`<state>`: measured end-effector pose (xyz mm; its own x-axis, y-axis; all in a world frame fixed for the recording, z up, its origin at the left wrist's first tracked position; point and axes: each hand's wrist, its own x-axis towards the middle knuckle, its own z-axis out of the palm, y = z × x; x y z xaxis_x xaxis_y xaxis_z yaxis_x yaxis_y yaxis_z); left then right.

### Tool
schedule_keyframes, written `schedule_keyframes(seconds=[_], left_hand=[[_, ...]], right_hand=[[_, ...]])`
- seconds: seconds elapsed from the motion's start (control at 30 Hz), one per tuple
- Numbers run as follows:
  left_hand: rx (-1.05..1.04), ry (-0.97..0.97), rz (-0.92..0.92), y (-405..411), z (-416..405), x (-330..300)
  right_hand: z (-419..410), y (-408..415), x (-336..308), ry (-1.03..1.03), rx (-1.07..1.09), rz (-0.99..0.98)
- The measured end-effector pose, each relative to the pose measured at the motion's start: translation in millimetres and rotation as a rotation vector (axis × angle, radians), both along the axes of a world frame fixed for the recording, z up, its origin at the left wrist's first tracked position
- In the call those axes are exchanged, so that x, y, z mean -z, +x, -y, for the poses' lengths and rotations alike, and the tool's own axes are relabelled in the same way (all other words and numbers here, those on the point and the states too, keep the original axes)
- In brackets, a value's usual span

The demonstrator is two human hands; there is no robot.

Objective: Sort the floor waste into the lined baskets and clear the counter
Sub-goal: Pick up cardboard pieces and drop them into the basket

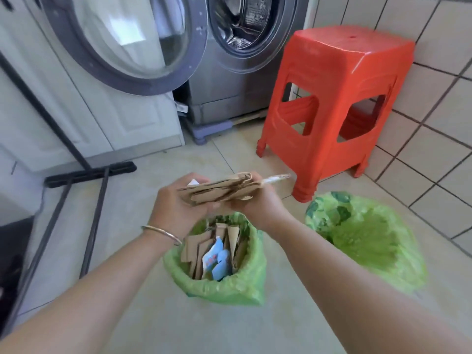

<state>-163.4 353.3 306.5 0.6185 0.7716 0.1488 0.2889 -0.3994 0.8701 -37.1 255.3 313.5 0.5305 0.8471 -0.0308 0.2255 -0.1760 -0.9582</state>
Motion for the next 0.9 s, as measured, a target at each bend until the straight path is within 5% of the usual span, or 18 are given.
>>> schedule_keyframes(seconds=[0.13, 0.4, 0.6, 0.8, 0.9], left_hand=[[-0.190, 0.104, 0.031, -27, -35, 22], [-0.364, -0.144, -0.064, -30, -34, 119], [-0.343, -0.169, -0.377, -11, -41, 128], [-0.199, -0.029, -0.676, -11, -39, 127], [-0.102, 0.027, -0.645, -17, -42, 126]], right_hand=[[-68, -15, 17, -0.028, -0.119, 0.057], [-103, -20, 87, -0.507, -0.356, 0.392], [-97, -17, 84, -0.231, -0.185, 0.118], [-101, -12, 85, -0.296, -0.484, 0.863], [-90, -12, 114, -0.436, -0.521, 0.925]])
